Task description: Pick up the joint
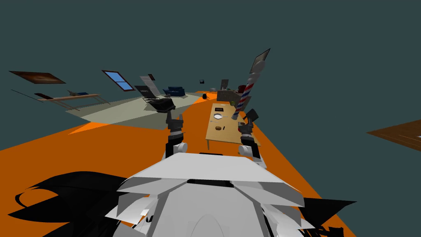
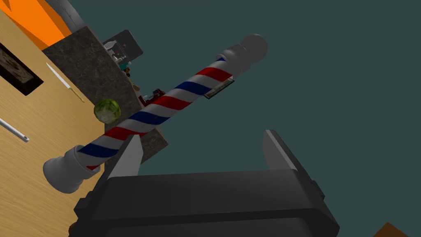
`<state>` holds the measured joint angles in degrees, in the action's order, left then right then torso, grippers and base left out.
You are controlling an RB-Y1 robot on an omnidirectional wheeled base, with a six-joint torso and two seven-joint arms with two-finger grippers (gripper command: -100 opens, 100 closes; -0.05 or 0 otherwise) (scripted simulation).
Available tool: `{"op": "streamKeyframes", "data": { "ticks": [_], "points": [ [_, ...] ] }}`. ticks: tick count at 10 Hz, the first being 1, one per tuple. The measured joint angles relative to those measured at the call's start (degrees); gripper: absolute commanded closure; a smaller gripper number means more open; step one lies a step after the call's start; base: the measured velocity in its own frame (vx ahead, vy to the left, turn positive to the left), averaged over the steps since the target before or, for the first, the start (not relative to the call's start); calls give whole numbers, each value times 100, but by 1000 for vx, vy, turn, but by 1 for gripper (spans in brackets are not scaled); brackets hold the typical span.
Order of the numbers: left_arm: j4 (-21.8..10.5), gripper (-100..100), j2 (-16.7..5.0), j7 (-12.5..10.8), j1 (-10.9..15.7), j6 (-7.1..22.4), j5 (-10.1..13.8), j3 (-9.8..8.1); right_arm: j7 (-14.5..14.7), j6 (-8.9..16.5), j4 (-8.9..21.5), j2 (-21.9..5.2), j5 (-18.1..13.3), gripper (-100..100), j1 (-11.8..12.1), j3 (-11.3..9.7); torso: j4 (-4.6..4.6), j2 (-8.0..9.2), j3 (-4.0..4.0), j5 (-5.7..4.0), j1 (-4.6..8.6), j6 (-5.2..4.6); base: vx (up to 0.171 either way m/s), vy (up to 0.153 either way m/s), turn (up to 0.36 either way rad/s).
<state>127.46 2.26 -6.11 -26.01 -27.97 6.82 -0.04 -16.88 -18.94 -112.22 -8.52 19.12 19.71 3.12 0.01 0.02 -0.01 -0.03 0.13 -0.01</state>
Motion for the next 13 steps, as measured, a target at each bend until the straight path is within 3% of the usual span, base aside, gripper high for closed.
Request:
{"op": "streamKeyframes", "data": {
  "ticks": [4, 7, 10, 13],
  "points": [
    [0, 0, 0, 0, 0, 0, 0, 0, -318, 458, 703, 1, 462, -100, -492, 103, 0, -1, 1, -1, 5, 1, -20, -45, 90],
    [0, 0, 0, 0, 0, 0, 0, 0, -569, 660, 1212, -81, 724, -100, -718, 179, -1, -2, 1, -1, 2, -1, -21, -40, 91],
    [0, 0, 0, 0, 0, 0, 0, 0, -728, 970, 1814, -32, 965, -100, -1162, 276, 0, -2, 1, 0, 0, 0, -15, -32, 71],
    [0, 0, 0, 0, 0, 0, 0, 0, -958, 1217, 2271, -104, 1193, -100, -1391, 353, -1, -1, 1, 0, 1, -3, -14, -29, 55]
  ]
}}
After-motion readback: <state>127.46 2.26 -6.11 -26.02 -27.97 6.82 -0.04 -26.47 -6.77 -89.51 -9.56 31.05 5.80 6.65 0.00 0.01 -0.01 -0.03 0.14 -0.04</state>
